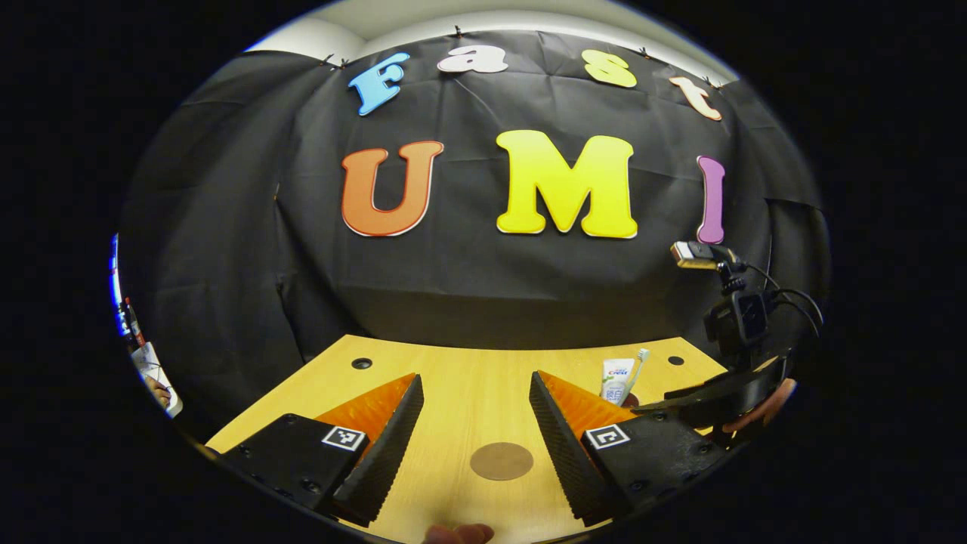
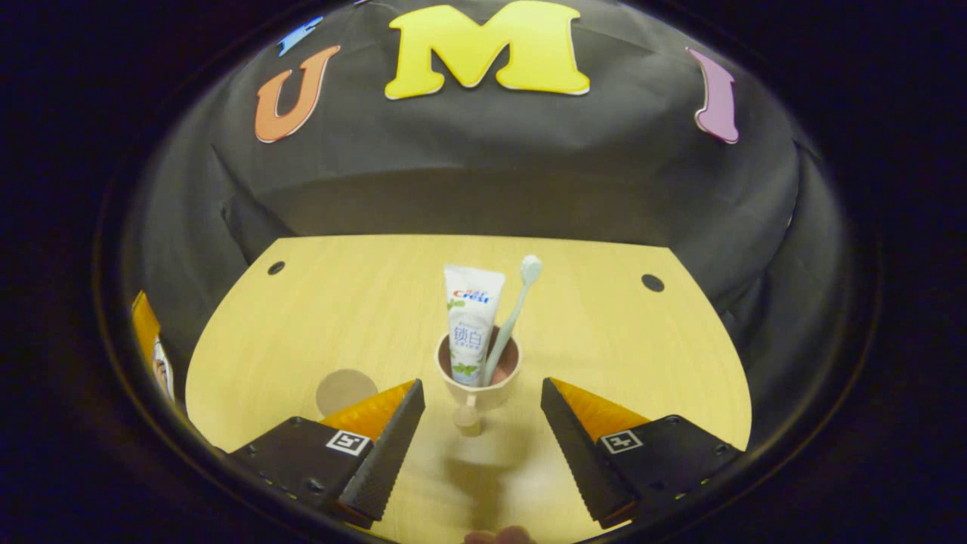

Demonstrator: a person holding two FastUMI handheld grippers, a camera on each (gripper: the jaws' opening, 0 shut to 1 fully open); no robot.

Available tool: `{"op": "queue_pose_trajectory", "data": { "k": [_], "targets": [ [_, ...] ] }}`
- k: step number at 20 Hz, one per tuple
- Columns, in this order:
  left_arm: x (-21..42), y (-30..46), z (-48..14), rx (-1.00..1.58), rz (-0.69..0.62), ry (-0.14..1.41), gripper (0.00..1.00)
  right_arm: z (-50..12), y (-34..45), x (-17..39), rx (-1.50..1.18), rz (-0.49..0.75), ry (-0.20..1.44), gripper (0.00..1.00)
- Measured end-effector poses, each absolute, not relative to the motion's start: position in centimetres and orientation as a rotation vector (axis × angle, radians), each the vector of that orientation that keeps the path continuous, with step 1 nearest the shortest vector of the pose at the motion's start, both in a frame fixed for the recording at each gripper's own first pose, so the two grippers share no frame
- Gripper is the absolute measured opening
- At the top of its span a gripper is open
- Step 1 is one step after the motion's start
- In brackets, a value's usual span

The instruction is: Put the toothbrush and toothpaste on the desktop into the cup, then pick up the cup and place it on the coaster on the desktop.

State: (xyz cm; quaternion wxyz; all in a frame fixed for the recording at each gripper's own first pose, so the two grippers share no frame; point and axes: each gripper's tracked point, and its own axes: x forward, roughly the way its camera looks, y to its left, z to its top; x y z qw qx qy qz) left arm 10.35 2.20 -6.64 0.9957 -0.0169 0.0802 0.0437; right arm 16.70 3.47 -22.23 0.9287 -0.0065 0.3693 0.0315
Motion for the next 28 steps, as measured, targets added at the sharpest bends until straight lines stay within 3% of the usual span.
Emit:
{"op": "queue_pose_trajectory", "data": {
  "k": [14, 16, 17, 21, 23, 28],
  "targets": [
    [7.5, 8.9, -9.1, -0.095, 0.246, 0.282, 0.9, -29.9, 4.1, 18.8, 0.08, -0.02, 1.083, 0.92],
    [7.0, 10.1, -9.4, -0.109, 0.272, 0.296, 0.9, -30.3, 4.1, 19.2, 0.075, -0.028, 1.123, 0.82],
    [7.1, 10.6, -9.5, -0.113, 0.284, 0.301, 0.9, -30.6, 4.1, 19.1, 0.08, -0.04, 1.145, 0.72],
    [6.5, 11.6, -10.3, -0.12, 0.313, 0.324, 0.9, -30.6, 4.1, 18.5, 0.111, -0.067, 1.198, 0.56],
    [6.1, 11.8, -11.0, -0.129, 0.32, 0.352, 0.91, -30.2, 4.2, 18.4, 0.093, -0.069, 1.195, 0.28],
    [6.0, 11.8, -11.5, -0.142, 0.314, 0.376, 0.91, -30.2, 3.9, 18.3, 0.042, -0.054, 1.206, 0.19]
  ]
}}
